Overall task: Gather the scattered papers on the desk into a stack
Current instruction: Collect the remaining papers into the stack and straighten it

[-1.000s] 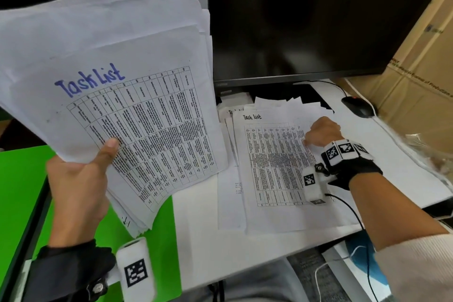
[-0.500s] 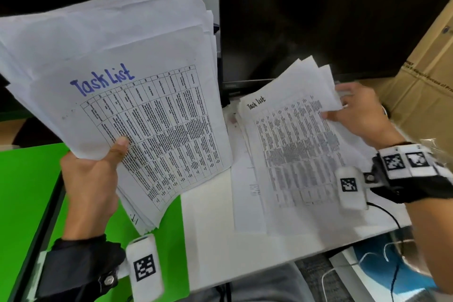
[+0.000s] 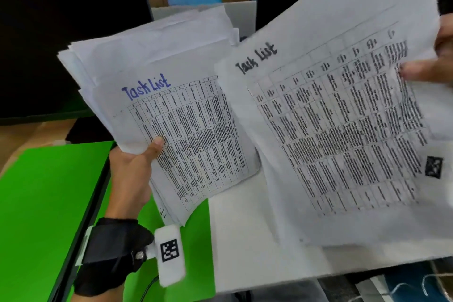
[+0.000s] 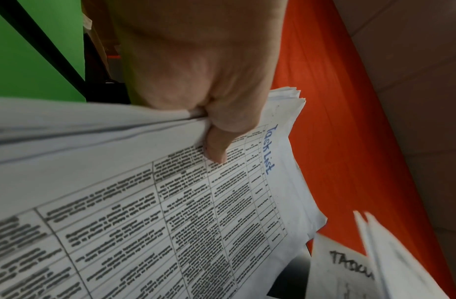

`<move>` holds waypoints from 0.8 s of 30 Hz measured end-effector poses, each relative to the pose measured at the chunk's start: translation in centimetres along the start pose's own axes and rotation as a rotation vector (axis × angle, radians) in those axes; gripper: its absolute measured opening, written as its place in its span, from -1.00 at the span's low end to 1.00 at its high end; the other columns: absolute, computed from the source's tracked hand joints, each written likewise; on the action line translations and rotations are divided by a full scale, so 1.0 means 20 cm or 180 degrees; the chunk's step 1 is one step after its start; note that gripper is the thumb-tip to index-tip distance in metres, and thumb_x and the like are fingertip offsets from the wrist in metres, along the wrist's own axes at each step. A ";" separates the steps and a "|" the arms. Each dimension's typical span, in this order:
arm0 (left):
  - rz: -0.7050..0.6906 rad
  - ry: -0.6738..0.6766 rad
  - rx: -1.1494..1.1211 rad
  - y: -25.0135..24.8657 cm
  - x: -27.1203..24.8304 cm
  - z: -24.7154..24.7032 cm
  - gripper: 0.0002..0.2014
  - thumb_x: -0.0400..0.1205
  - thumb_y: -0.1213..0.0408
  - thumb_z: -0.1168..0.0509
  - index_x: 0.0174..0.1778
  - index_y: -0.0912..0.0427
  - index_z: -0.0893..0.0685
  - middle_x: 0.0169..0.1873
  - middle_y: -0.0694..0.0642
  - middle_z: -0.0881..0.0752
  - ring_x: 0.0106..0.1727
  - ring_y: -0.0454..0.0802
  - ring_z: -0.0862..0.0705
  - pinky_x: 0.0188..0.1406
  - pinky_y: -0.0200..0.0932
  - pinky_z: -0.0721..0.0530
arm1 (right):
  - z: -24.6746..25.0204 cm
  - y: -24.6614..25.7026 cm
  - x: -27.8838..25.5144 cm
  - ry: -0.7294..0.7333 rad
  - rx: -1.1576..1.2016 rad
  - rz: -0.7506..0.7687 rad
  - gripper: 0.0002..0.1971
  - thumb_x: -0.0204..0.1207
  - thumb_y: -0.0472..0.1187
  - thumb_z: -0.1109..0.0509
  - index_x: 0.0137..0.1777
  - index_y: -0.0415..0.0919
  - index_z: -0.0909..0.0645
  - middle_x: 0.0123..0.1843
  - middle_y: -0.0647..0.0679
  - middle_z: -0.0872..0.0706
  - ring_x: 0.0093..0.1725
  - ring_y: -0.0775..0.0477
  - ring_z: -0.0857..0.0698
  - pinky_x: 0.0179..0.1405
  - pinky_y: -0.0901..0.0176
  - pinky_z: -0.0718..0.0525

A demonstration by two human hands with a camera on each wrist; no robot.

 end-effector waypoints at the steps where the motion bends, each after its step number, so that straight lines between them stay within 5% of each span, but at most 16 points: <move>1: 0.0019 -0.0010 0.0026 0.00 0.01 0.00 -0.57 0.58 0.47 -0.42 0.38 0.19 -0.64 0.17 0.00 -0.78 0.18 -0.16 -0.76 0.24 -0.15 -0.66 | 0.10 -0.13 0.05 -0.0086 -0.0179 0.0021 -0.55 0.23 0.04 -0.66 0.12 -0.01 -0.71 -0.04 0.17 -0.83 -0.07 0.14 -0.81 -0.06 0.03 -0.81; 3: 0.0021 -0.0012 0.0071 0.01 0.02 0.01 -0.55 0.57 0.47 -0.42 0.40 0.21 -0.63 0.16 -0.01 -0.78 0.18 -0.17 -0.75 0.25 -0.15 -0.65 | 0.19 -0.28 0.11 -0.0323 0.0251 0.0089 -0.42 0.29 0.08 -0.64 0.30 -0.07 -0.66 0.13 -0.07 -0.81 0.10 -0.13 -0.80 0.04 -0.19 -0.77; 5: -0.0001 0.0033 0.0096 0.01 0.02 0.00 -0.57 0.57 0.48 -0.42 0.37 0.18 -0.64 0.14 -0.04 -0.78 0.16 -0.20 -0.75 0.19 -0.21 -0.66 | 0.05 -0.21 0.10 -0.0098 0.1134 0.0001 -0.69 0.39 -0.21 -0.52 0.15 -0.05 -0.72 0.07 0.02 -0.84 0.05 0.01 -0.82 -0.04 0.12 -0.80; 7: -0.0028 0.0081 0.0130 0.01 0.02 -0.01 -0.61 0.57 0.49 -0.41 0.29 0.10 -0.68 0.09 -0.09 -0.79 0.13 -0.24 -0.76 0.11 -0.28 -0.66 | -0.12 -0.15 0.09 0.0117 0.1761 -0.0035 -0.70 0.47 -0.44 -0.38 0.10 -0.11 -0.73 0.08 -0.03 -0.83 0.06 -0.03 -0.82 -0.01 0.12 -0.79; 12: -0.0034 0.0140 0.0086 0.00 0.02 -0.01 -0.62 0.57 0.52 -0.41 0.24 0.06 -0.68 0.01 -0.15 -0.82 0.11 -0.25 -0.77 0.22 -0.16 -0.65 | -0.30 -0.12 0.10 0.0528 0.2488 -0.0003 -0.46 0.17 -0.08 -0.67 0.17 -0.18 -0.68 0.03 -0.02 -0.84 0.01 0.01 -0.81 0.03 0.15 -0.76; 14: -0.0001 0.0122 0.0068 0.00 0.02 0.01 -0.62 0.56 0.52 -0.41 0.21 0.03 -0.68 0.00 -0.18 -0.83 0.13 -0.24 -0.77 0.25 -0.11 -0.64 | -0.33 -0.14 0.13 0.0773 0.3107 -0.0385 -0.55 0.41 -0.14 -0.55 0.24 -0.33 -0.58 0.06 -0.16 -0.82 0.08 -0.10 -0.78 0.18 0.12 -0.70; 16: 0.0033 0.0106 0.0043 0.01 0.02 0.02 -0.63 0.56 0.51 -0.42 0.21 0.02 -0.69 0.06 -0.13 -0.82 0.17 -0.17 -0.76 0.31 -0.03 -0.63 | -0.33 -0.21 0.16 0.0533 0.2715 -0.0687 -0.82 0.61 -0.38 -0.24 0.15 -0.38 -0.57 -0.06 -0.19 -0.84 -0.05 -0.08 -0.82 0.02 0.16 -0.76; 18: 0.0046 0.0099 0.0016 0.01 0.02 0.03 -0.63 0.56 0.50 -0.42 0.22 0.03 -0.70 0.10 -0.08 -0.81 0.19 -0.14 -0.76 0.35 0.02 -0.62 | -0.25 -0.38 0.19 -0.0416 0.1012 -0.1040 -0.88 0.56 -0.43 -0.32 0.02 -0.27 -0.64 -0.20 -0.05 -0.84 -0.29 0.10 -0.80 -0.29 0.27 -0.75; 21: 0.0054 0.0102 0.0003 0.01 0.02 0.02 -0.65 0.56 0.48 -0.43 0.18 0.01 -0.71 0.09 -0.08 -0.80 0.19 -0.12 -0.76 0.36 0.06 -0.62 | -0.18 -0.54 0.15 -0.1037 -0.0844 -0.1185 -0.80 0.57 -0.30 -0.41 0.17 -0.27 -0.65 0.01 -0.13 -0.75 -0.09 -0.05 -0.70 -0.06 0.15 -0.62; 24: 0.0056 0.0124 0.0021 0.01 0.01 0.02 -0.68 0.56 0.47 -0.43 0.13 -0.01 -0.73 0.08 -0.09 -0.81 0.20 -0.11 -0.76 0.36 0.08 -0.62 | -0.12 -0.55 0.09 -0.1167 -0.1270 -0.0815 -0.80 0.59 -0.35 -0.37 0.19 -0.36 -0.63 -0.01 -0.15 -0.68 -0.03 -0.04 -0.63 -0.04 0.14 -0.52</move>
Point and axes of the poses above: each hand's wrist, its own x-axis towards the middle knuckle, its own z-axis out of the back of the hand, y = z × x, the point moved 4 cm from there along x, towards the middle knuckle
